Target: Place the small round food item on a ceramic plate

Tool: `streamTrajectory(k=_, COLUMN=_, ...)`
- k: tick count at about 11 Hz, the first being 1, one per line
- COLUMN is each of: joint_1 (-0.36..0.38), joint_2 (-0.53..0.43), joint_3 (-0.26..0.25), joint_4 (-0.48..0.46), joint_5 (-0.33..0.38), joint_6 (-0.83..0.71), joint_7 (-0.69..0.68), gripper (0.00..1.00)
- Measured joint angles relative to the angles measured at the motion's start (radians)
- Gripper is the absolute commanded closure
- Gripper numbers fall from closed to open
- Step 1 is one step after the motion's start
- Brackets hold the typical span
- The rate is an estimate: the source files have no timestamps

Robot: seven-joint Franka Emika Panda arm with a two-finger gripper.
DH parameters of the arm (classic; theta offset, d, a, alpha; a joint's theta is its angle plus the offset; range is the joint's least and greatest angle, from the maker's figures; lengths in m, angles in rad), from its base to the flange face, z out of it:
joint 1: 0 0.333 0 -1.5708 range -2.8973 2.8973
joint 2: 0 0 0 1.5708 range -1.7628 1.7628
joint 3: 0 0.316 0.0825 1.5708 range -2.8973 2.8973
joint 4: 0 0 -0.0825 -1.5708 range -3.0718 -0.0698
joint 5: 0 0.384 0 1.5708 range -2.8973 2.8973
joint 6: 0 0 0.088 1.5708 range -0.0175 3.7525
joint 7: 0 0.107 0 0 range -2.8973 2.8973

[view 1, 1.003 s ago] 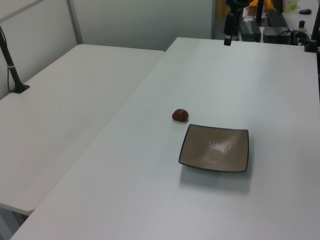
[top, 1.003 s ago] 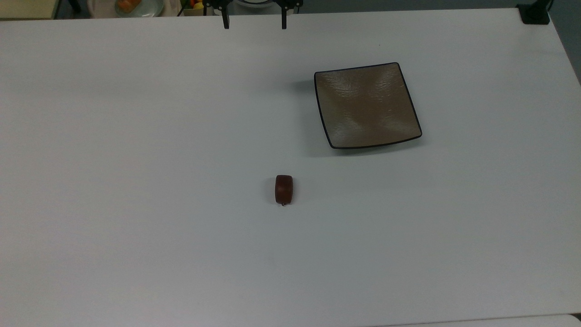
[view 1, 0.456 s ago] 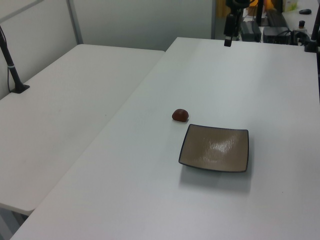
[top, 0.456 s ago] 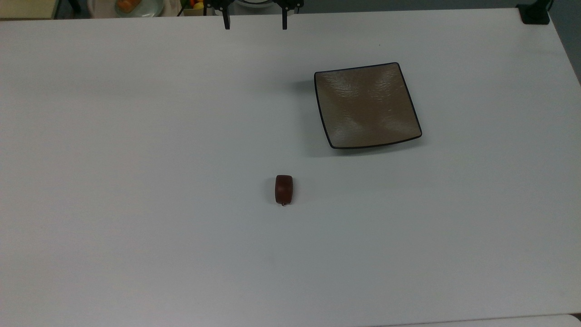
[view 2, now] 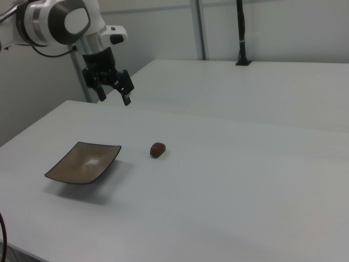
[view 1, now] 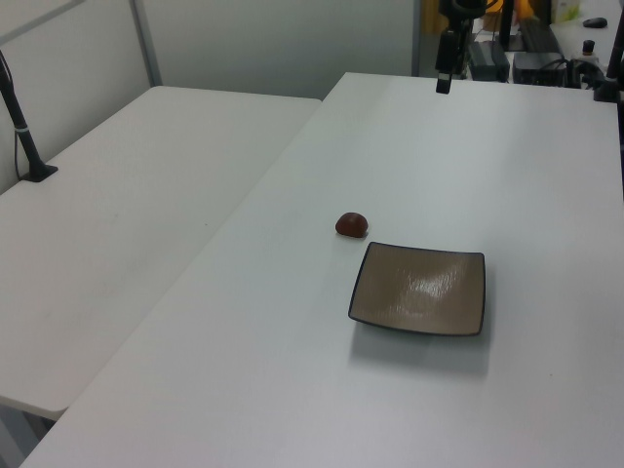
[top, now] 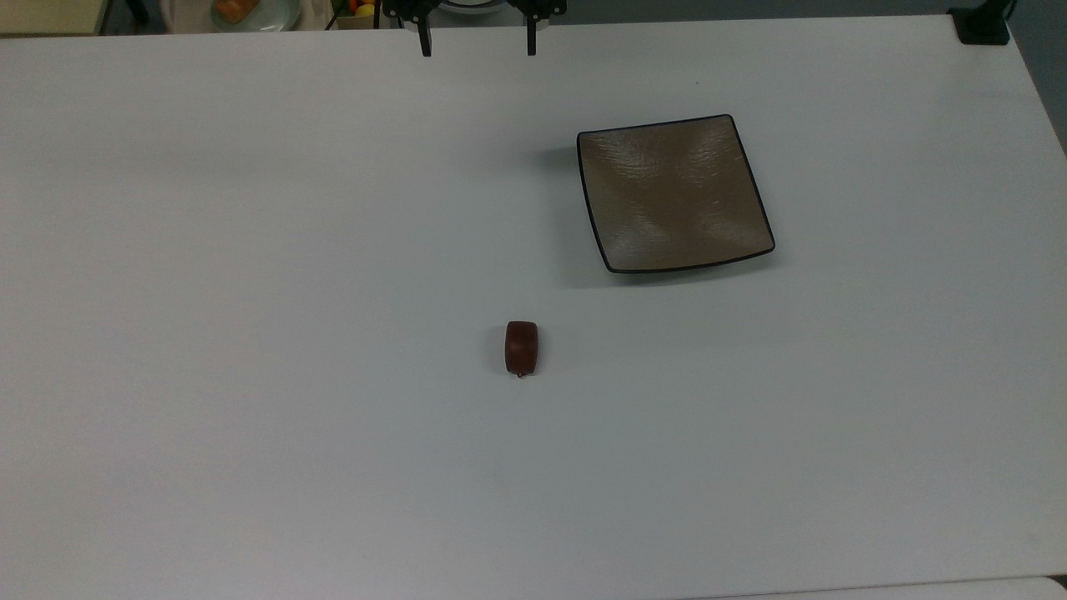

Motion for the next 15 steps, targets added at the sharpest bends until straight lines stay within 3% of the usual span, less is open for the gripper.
streamTrajectory(k=3, joint_1=-0.002, joint_2=0.016, joint_3=-0.003, joint_4=0.026, joint_5=0.024, joint_6=0.006, joint_7=0.0, gripper=0.0)
streamTrajectory(k=6, joint_1=-0.007, joint_2=0.085, joint_3=-0.005, joint_4=0.126, joint_5=0.027, joint_6=-0.01, joint_7=0.0, gripper=0.0)
streamTrajectory(k=13, joint_1=-0.01, joint_2=0.423, joint_3=-0.001, joint_4=0.371, joint_5=0.027, joint_6=-0.055, joint_7=0.013, gripper=0.0)
streamTrajectory(k=15, joint_1=-0.01, joint_2=0.461, joint_3=0.002, joint_4=0.392, joint_5=0.027, joint_6=0.006, joint_7=0.013, gripper=0.0)
